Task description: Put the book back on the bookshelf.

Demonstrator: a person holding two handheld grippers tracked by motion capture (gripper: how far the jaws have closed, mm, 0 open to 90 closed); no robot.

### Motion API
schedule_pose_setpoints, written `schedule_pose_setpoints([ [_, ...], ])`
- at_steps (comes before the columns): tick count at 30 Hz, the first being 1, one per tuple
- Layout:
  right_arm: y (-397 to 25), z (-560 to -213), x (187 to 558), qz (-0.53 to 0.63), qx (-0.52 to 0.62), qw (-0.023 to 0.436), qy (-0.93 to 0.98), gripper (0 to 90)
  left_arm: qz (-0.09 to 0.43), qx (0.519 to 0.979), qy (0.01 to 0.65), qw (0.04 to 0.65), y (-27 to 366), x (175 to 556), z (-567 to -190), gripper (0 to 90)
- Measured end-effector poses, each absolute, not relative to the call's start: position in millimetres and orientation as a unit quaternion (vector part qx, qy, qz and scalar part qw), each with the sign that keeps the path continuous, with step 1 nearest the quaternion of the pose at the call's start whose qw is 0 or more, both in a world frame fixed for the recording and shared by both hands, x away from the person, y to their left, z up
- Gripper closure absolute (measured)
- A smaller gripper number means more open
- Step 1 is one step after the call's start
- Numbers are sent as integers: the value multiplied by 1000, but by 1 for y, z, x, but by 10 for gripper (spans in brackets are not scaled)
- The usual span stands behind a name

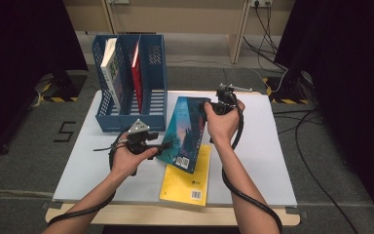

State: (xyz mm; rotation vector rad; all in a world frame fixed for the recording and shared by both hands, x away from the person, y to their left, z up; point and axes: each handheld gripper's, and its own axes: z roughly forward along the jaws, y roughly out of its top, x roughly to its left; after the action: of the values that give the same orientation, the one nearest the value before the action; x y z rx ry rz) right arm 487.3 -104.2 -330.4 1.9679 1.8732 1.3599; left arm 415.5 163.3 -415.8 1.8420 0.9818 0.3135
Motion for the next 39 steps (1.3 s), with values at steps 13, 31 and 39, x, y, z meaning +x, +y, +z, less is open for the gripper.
schedule_pose_setpoints([
  [13,-98,-327,488,454,643,68,614,747,129,764,386,501,147,417,-403,311],
  [31,-94,-325,490,458,639,79,613,747,116,770,374,504,129,418,-399,302],
  [39,-92,-324,491,459,641,80,610,747,107,771,373,505,124,420,-400,295],
])
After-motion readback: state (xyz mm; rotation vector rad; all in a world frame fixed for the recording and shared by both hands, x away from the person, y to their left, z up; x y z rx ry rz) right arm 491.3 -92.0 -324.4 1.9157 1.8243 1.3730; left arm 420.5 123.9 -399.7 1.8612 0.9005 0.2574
